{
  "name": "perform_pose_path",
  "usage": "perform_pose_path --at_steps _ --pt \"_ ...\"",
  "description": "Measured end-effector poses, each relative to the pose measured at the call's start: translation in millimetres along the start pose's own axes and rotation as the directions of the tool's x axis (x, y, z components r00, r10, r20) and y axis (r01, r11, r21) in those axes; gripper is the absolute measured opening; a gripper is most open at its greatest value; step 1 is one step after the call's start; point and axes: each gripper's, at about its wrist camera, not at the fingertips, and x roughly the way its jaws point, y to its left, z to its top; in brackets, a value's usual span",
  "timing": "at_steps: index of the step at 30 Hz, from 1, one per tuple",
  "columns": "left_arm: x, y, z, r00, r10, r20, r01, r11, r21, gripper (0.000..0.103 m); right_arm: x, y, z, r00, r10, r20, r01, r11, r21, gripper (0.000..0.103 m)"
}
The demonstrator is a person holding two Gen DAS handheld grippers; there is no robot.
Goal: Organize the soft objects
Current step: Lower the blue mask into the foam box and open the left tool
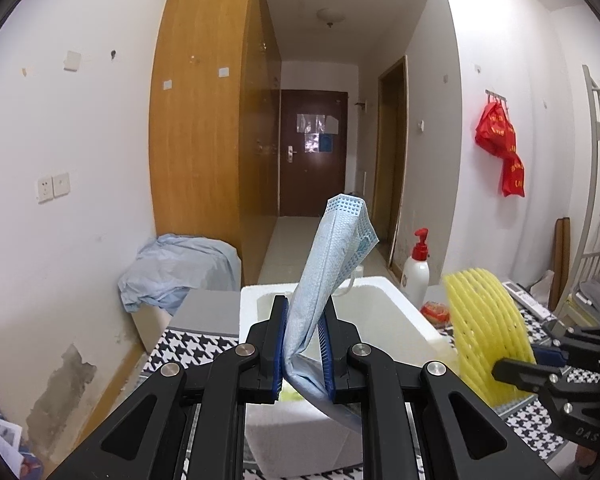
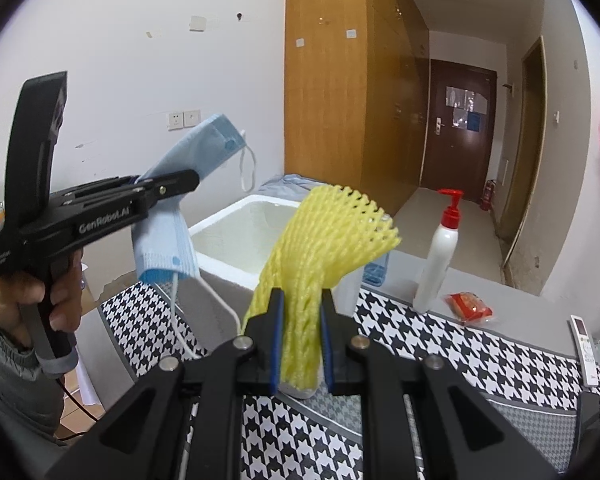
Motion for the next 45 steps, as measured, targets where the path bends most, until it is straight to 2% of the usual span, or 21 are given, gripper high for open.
perform_pose_path --at_steps 6,14,18,25,33,34,35,36,37,38,39,41,44,45 --pt "13 -6 7 1.0 -0.011 -0.005 0.011 1.0 0.001 0.016 -2 -8 -3 1.0 -0.031 -0.008 0.031 0.999 0.018 0.019" --pt "42 -3 17 0.997 -0.033 -0.076 0.032 0.999 -0.013 0.016 -8 -20 -7 0.997 -0.073 -0.013 0.073 0.996 0.044 0.019" --pt "57 0 17 0.99 -0.043 -0.132 0.041 0.999 -0.019 0.016 -9 -25 -9 0.997 -0.081 -0.014 0.082 0.995 0.052 0.019" --pt "70 -3 16 0.983 -0.039 -0.177 0.036 0.999 -0.019 0.016 -8 -28 -11 0.996 -0.084 -0.019 0.084 0.995 0.06 0.019" --pt "95 2 11 0.962 -0.025 -0.272 0.015 0.999 -0.038 0.018 -7 -31 -12 0.996 -0.084 -0.019 0.085 0.994 0.069 0.019" --pt "98 2 10 0.96 -0.023 -0.279 0.012 0.999 -0.04 0.02 -7 -32 -12 0.996 -0.083 -0.02 0.085 0.994 0.071 0.019" --pt "99 2 10 0.958 -0.019 -0.285 0.008 0.999 -0.039 0.029 -7 -32 -13 0.996 -0.083 -0.02 0.084 0.994 0.072 0.019" --pt "100 2 10 0.957 -0.014 -0.288 0.003 0.999 -0.037 0.046 -7 -33 -13 0.996 -0.083 -0.021 0.085 0.994 0.073 0.019" --pt "99 2 10 0.958 -0.013 -0.286 0.002 0.999 -0.037 0.055 -6 -33 -13 0.996 -0.085 -0.022 0.087 0.994 0.073 0.019" --pt "98 2 10 0.962 -0.015 -0.274 0.002 0.999 -0.045 0.069 -6 -33 -13 0.996 -0.086 -0.023 0.087 0.993 0.074 0.019" --pt "96 2 11 0.965 -0.012 -0.264 -0.001 0.999 -0.05 0.077 -6 -34 -13 0.996 -0.086 -0.024 0.087 0.993 0.075 0.019" --pt "93 4 13 0.969 -0.006 -0.245 -0.009 0.998 -0.06 0.082 -6 -34 -13 0.996 -0.087 -0.025 0.089 0.993 0.076 0.019" --pt "89 5 14 0.974 0.005 -0.226 -0.018 0.998 -0.055 0.098 -6 -34 -13 0.996 -0.087 -0.026 0.089 0.993 0.077 0.019" --pt "86 4 14 0.978 0.011 -0.21 -0.022 0.999 -0.05 0.099 -5 -34 -13 0.996 -0.088 -0.026 0.09 0.993 0.077 0.019"
